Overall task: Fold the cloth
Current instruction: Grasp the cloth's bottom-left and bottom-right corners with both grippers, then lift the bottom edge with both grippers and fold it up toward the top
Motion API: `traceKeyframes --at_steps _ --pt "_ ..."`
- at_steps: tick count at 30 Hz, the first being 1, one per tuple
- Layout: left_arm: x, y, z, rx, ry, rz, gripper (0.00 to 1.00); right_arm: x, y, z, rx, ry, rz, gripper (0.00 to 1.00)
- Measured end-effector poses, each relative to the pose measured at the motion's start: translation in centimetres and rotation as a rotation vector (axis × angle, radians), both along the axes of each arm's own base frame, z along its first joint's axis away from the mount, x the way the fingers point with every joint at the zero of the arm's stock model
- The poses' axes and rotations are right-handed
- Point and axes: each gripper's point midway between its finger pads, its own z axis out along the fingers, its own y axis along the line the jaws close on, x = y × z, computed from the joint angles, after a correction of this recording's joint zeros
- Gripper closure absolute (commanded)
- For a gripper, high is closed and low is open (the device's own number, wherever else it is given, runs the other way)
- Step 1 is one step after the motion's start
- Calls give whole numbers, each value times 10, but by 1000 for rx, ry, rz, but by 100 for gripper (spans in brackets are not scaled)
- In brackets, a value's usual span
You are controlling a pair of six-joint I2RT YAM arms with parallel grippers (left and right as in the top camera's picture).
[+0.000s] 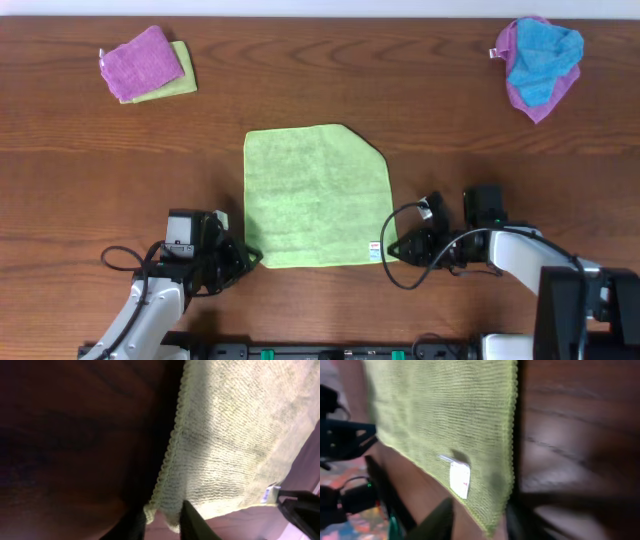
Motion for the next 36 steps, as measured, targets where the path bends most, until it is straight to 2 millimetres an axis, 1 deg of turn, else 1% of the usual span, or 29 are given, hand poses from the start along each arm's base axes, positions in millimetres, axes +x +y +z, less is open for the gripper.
traceKeyframes --at_steps 2,3,7,8,9,10,11,12,16,22,28,29,31,33,34,36 --pt "0 2 -2 16 1 3 90 -1 -2 -3 -14 13 -5 94" --pt "0 4 -3 23 3 7 94 -2 -2 -4 -20 16 -7 98" --pt "0 5 -4 30 4 10 94 0 -3 -5 -26 12 -11 98" --pt "0 5 -4 30 4 10 94 0 -3 -5 -26 12 -14 97" --pt "0 5 -4 30 4 10 94 1 -3 -4 -25 13 -16 79" --pt "0 5 -4 29 4 10 94 0 -3 -4 -22 22 -20 68" --pt "0 5 -4 29 4 10 94 -2 -2 -3 -11 32 -21 60" --pt "0 5 -4 29 3 10 94 -4 1 0 11 42 -20 55" --pt "0 4 -4 28 3 9 94 -13 4 4 38 81 -8 55" --pt "0 4 -4 27 0 9 94 -12 4 2 23 86 -14 60" --pt "2 4 -4 25 -8 9 94 -6 22 2 12 47 31 60" --pt "2 4 -4 25 -8 9 94 -7 24 2 10 47 36 61" --pt "2 4 -4 24 -8 9 94 -7 26 1 5 50 38 67" --pt "2 4 -4 25 -8 9 94 -7 25 -1 -12 59 28 75" --pt "2 4 -4 24 -8 9 94 -7 24 -2 -20 63 24 81" --pt "2 4 -4 24 -8 8 94 -8 23 -5 -41 72 20 99"
